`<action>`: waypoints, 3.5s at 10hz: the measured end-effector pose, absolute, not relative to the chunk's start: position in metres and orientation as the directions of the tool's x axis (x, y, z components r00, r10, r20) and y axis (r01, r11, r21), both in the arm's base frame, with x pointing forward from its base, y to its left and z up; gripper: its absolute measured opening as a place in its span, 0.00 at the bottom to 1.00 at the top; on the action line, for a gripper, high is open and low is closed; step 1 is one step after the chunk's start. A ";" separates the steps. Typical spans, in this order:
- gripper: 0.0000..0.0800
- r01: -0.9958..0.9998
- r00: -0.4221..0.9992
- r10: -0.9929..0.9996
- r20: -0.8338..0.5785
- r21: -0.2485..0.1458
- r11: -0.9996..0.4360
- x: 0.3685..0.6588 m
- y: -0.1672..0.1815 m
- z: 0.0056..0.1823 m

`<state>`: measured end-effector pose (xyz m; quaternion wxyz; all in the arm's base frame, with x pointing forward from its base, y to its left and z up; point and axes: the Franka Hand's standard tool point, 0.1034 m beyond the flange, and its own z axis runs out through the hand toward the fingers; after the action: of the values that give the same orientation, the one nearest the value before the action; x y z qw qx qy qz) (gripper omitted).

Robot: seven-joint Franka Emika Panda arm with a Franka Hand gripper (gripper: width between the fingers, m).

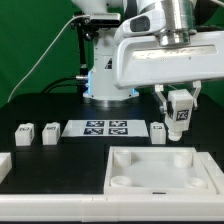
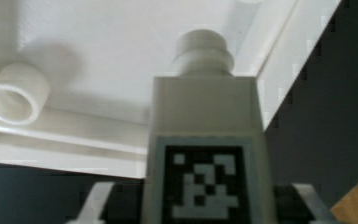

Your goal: Assemble one leg

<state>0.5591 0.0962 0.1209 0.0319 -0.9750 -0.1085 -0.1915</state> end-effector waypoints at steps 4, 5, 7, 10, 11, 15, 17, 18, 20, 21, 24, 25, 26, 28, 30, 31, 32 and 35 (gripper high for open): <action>0.36 0.222 0.900 0.193 0.391 -0.029 -0.975 0.590 0.101 0.125; 0.36 0.221 0.896 0.190 0.401 -0.030 -0.975 0.601 0.102 0.129; 0.36 0.218 0.893 0.186 0.410 -0.033 -0.975 0.613 0.103 0.126; 0.36 0.215 0.878 0.179 0.443 -0.033 -0.976 0.622 0.106 0.115; 0.36 0.215 0.873 0.178 0.453 -0.031 -0.976 0.623 0.106 0.116; 0.36 0.212 0.803 0.173 0.570 -0.003 -0.977 0.620 0.102 0.111; 0.36 0.213 0.803 0.173 0.570 -0.004 -0.977 0.622 0.103 0.109; 0.36 0.213 0.804 0.172 0.569 -0.005 -0.977 0.623 0.104 0.106; 0.36 0.212 0.807 0.170 0.566 -0.008 -0.977 0.626 0.104 0.099; 0.36 0.211 0.810 0.169 0.562 -0.010 -0.978 0.628 0.105 0.094; 0.36 0.208 0.808 0.165 0.565 -0.012 -0.978 0.631 0.105 0.082; 0.36 0.208 0.811 0.166 0.562 -0.011 -0.978 0.632 0.104 0.078; 0.36 0.212 0.811 0.169 0.561 -0.012 -0.977 0.631 0.106 0.077; 0.36 0.217 0.810 0.173 0.561 -0.012 -0.976 0.629 0.110 0.071; 0.36 0.217 0.800 0.172 0.574 -0.010 -0.976 0.629 0.111 0.067; 0.36 0.217 0.794 0.172 0.583 -0.008 -0.976 0.630 0.110 0.067; 0.36 0.219 0.794 0.174 0.583 -0.006 -0.976 0.630 0.110 0.067; 0.65 0.222 0.803 0.178 0.569 -0.009 -0.975 0.628 0.112 0.066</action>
Offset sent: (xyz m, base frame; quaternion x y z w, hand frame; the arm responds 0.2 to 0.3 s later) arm 0.0618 0.0105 0.0100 0.0044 0.0076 -0.0147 0.9999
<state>0.6282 0.1117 0.0660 0.0374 -0.9487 -0.1055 -0.2957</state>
